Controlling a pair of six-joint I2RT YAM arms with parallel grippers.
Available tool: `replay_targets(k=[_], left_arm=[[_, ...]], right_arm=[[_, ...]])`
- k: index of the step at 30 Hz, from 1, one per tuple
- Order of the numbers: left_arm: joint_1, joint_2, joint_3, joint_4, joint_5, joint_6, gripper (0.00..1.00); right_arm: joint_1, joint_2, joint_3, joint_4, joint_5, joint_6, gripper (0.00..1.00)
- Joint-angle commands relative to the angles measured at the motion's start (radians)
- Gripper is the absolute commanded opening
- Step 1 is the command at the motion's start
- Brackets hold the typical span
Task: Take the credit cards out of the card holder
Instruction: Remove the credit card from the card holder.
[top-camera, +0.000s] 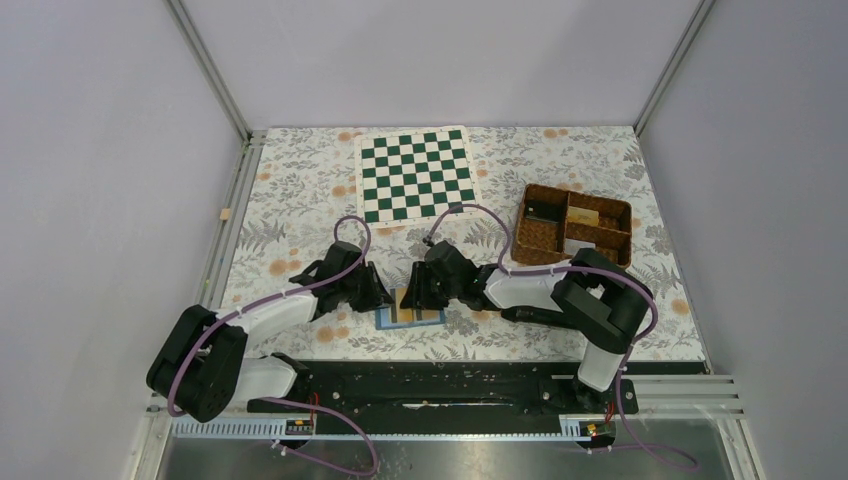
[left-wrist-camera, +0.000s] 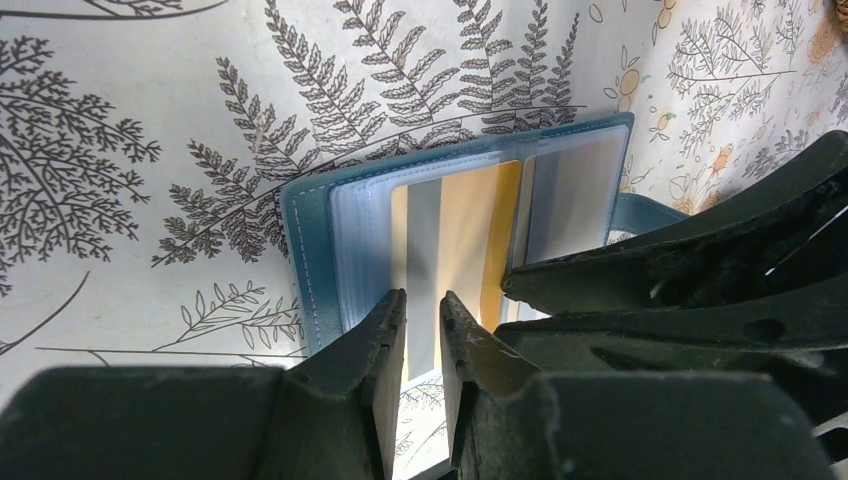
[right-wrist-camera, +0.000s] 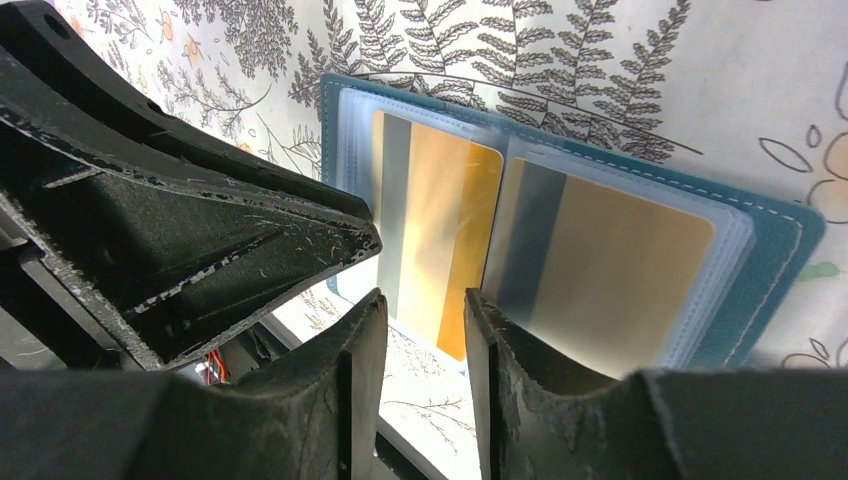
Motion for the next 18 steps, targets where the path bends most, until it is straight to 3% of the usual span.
replay_targets(k=[1,12,18], left_arm=[[0.000,0.028,-0.008,-0.020,-0.041,0.022,0.20],[0.001,0.011,-0.003,-0.043,-0.055,0.031,0.20],[0.001,0.017,0.005,-0.037,-0.037,0.031,0.20]], right_arm=[[0.000,-0.053,-0.012,-0.045,0.070,-0.021,0.42],[0.000,-0.013,0.003,-0.053,0.053,-0.014,0.42],[-0.011,0.023,-0.035,0.112,-0.058,0.054,0.41]])
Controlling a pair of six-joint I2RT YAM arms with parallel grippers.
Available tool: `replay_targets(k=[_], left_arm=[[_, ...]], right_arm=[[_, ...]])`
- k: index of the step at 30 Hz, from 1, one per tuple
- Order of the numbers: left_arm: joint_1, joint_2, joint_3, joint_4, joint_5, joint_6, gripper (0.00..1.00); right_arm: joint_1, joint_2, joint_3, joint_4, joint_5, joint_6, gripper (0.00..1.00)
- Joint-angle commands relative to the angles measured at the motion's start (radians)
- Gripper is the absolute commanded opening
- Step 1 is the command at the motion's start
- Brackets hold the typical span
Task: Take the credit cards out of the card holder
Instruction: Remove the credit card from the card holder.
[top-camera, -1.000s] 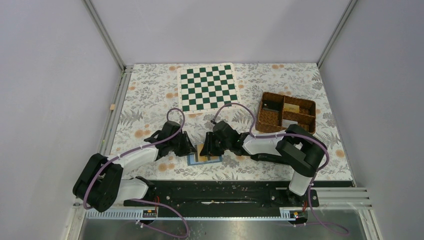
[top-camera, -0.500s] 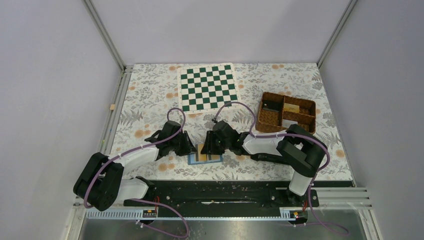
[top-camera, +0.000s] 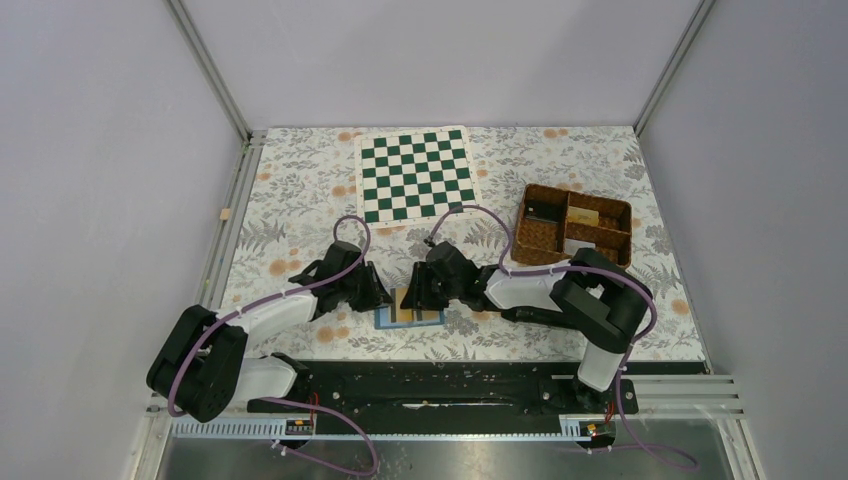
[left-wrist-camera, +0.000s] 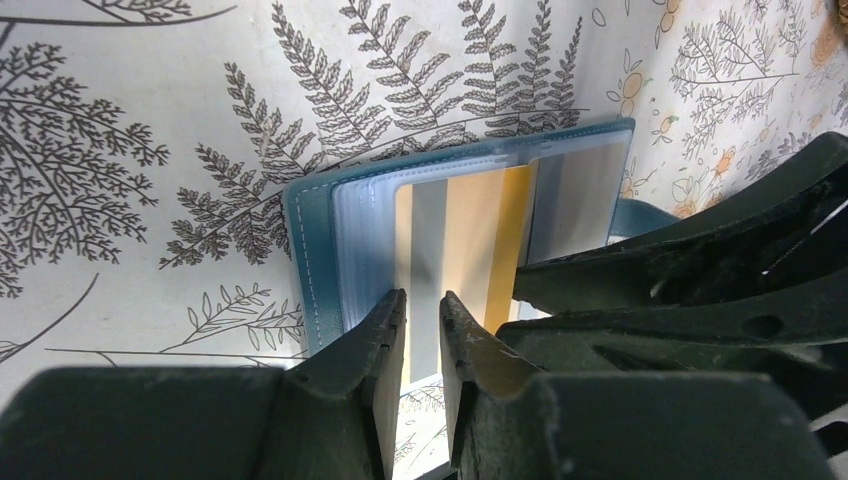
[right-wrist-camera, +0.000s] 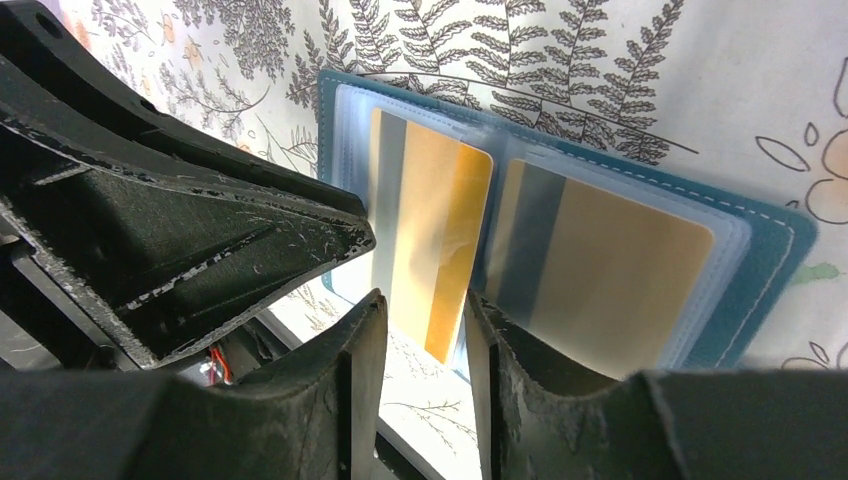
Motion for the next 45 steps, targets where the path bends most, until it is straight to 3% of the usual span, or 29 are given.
replay_targets(k=[1,15,21,27,36,45], left_arm=[[0.001,0.014,0.006,-0.043,-0.035,0.026,0.20],[0.001,0.026,-0.010,-0.022,-0.022,0.020,0.20],[0.000,0.017,-0.011,-0.029,-0.027,0.020,0.20],[0.001,0.024,-0.002,-0.041,-0.037,0.022,0.20],[0.001,0.003,0.030,-0.073,-0.038,0.026,0.20],[0.000,-0.098,0.101,-0.131,0.021,0.022,0.29]], right_arm=[[-0.016,0.038,-0.040,0.147,-0.082,0.065,0.41],[-0.074,0.057,-0.171,0.443,-0.160,0.190,0.29],[-0.083,0.039,-0.196,0.444,-0.150,0.186,0.01],[-0.106,-0.046,-0.250,0.414,-0.134,0.150,0.00],[-0.113,-0.261,-0.276,0.157,-0.031,0.022,0.00],[-0.114,-0.375,-0.266,0.060,0.004,-0.017,0.00]])
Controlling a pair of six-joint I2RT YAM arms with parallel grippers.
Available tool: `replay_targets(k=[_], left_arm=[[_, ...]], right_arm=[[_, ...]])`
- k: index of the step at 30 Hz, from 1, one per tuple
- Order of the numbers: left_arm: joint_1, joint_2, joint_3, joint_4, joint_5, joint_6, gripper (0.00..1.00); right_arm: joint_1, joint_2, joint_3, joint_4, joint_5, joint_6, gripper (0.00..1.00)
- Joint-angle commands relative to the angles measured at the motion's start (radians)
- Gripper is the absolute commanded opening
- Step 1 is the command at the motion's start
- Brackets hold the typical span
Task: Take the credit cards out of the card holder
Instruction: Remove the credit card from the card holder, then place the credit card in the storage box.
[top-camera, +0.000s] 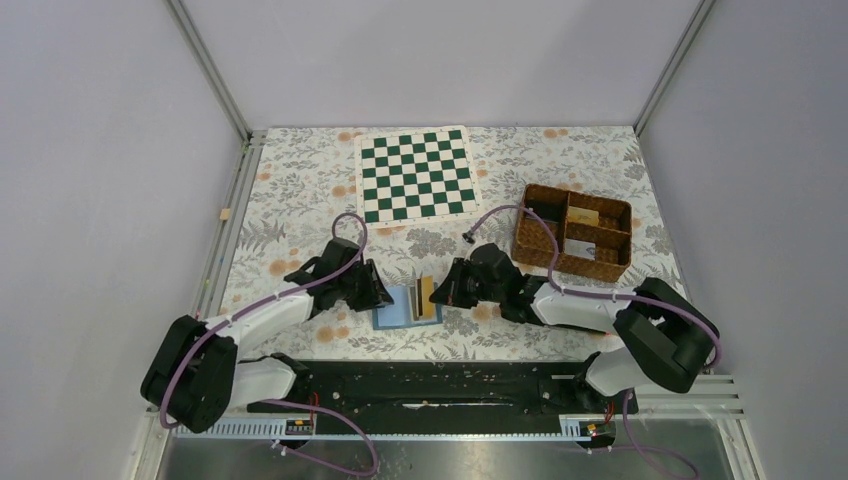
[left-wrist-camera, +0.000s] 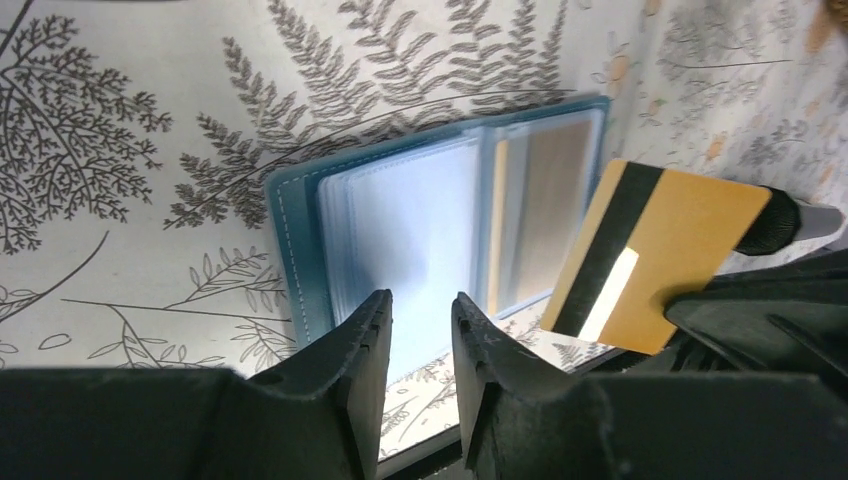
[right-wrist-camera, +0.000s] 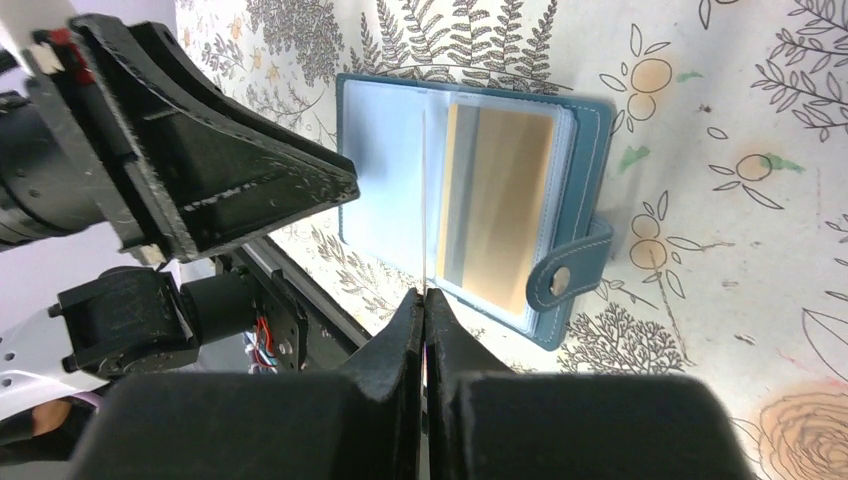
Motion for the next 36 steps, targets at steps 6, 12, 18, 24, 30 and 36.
replay_targets(k=[6,12,18,24,30,36], left_arm=[[-0.001,-0.103,0.094,-0.025,0.095,-0.006,0.37],[0.000,-0.138,0.131,-0.032,0.159,-0.042,0.42],[0.000,-0.192,0.190,-0.066,0.223,-0.068,0.53],[-0.001,-0.219,0.286,-0.115,0.274,-0.083,0.61],[-0.001,-0.233,0.330,-0.118,0.306,-0.120,0.65],[-0.001,-0.223,0.325,-0.126,0.298,-0.127,0.66]], right_arm=[[-0.005,-0.134,0.029,-0.127,0.078,-0.159,0.00],[0.038,-0.216,0.100,-0.249,0.245,-0.393,0.00],[0.122,-0.263,0.156,-0.231,0.418,-0.669,0.00],[0.245,-0.334,-0.003,0.090,0.506,-1.106,0.00],[0.387,-0.308,-0.157,0.478,0.712,-1.493,0.00],[0.531,-0.166,-0.158,0.755,0.916,-1.828,0.00]])
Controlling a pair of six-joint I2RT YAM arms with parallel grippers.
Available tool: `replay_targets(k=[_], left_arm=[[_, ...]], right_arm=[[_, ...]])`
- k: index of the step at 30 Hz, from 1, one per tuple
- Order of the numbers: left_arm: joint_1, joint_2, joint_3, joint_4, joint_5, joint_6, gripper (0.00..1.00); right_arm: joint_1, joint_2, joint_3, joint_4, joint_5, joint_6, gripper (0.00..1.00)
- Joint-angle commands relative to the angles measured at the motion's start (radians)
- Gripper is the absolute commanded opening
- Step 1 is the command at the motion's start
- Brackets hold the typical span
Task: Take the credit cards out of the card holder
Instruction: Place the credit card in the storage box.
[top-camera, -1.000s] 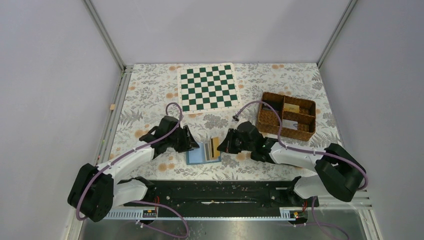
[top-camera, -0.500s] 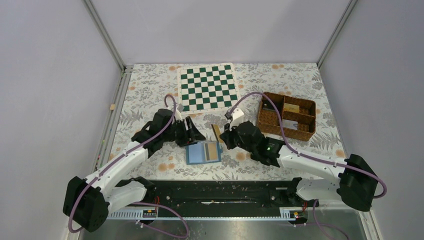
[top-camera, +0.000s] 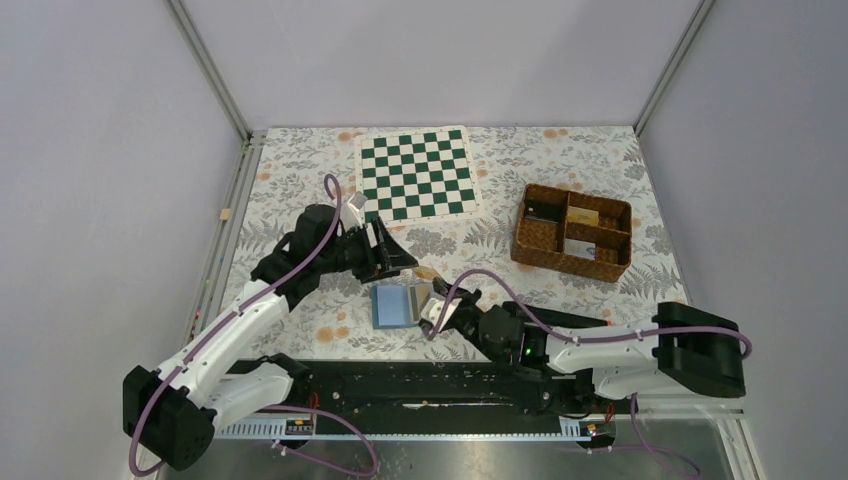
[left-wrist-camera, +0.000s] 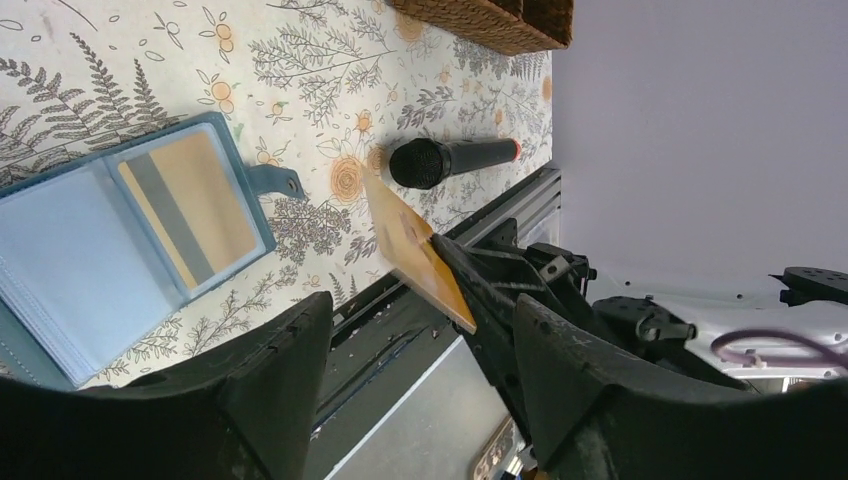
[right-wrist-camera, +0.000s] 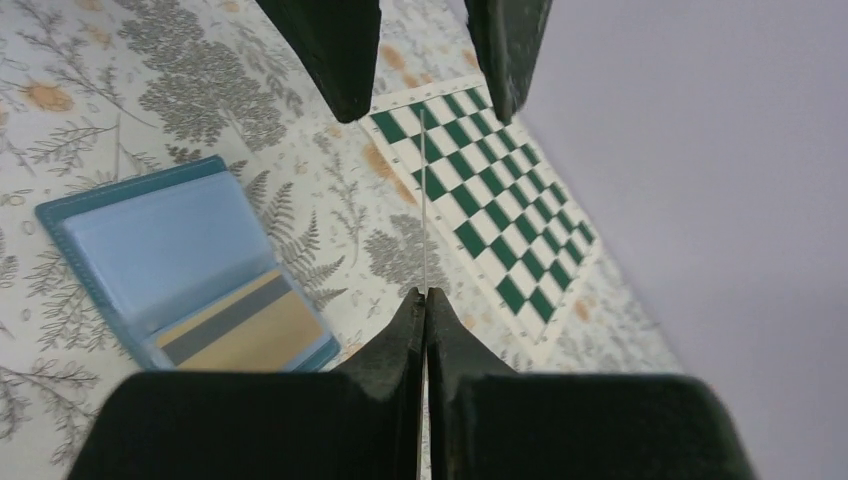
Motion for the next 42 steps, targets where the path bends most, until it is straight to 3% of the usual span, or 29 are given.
replay_targets(k=[1,3,10,15,18,22,24,28,34,39,42], left_arm=[[-0.001,0.000,0.026,0.005,0.030,-0.022,0.66],[-0.002,0.011,0.010,0.020,0.042,-0.028,0.63],[-0.004,-0.013,-0.030,0.051,0.048,-0.040,0.31],[-0.003,-0.026,-0.069,0.095,0.081,-0.063,0.17],[-0.003,-0.022,-0.096,0.173,0.125,-0.082,0.00],[-0.002,-0.012,-0.110,0.237,0.145,-0.077,0.00],[-0.002,-0.013,-0.110,0.247,0.143,-0.055,0.00],[-0.002,-0.025,-0.092,0.233,0.119,0.029,0.00],[-0.002,-0.078,-0.074,0.201,0.084,0.182,0.00],[-0.002,-0.122,-0.079,0.200,0.103,0.301,0.00],[-0.002,-0.120,-0.072,0.202,0.180,0.341,0.00]], right_arm=[[0.090,0.092,0.025,0.348,0.210,-0.341,0.00],[0.116,0.131,0.030,0.398,0.224,-0.376,0.00],[0.162,0.204,0.045,0.437,0.235,-0.377,0.00],[0.166,0.229,0.053,0.442,0.261,-0.371,0.00],[0.165,0.238,0.050,0.448,0.270,-0.354,0.09],[0.166,0.206,0.031,0.393,0.275,-0.240,0.26],[0.165,0.143,0.021,0.264,0.242,-0.136,0.38],[0.166,-0.036,0.048,-0.155,0.147,0.190,0.61],[0.150,-0.311,0.167,-0.667,-0.014,0.659,0.65],[0.066,-0.461,0.225,-0.841,-0.136,0.850,0.67],[-0.031,-0.547,0.220,-0.862,-0.240,0.962,0.68]])
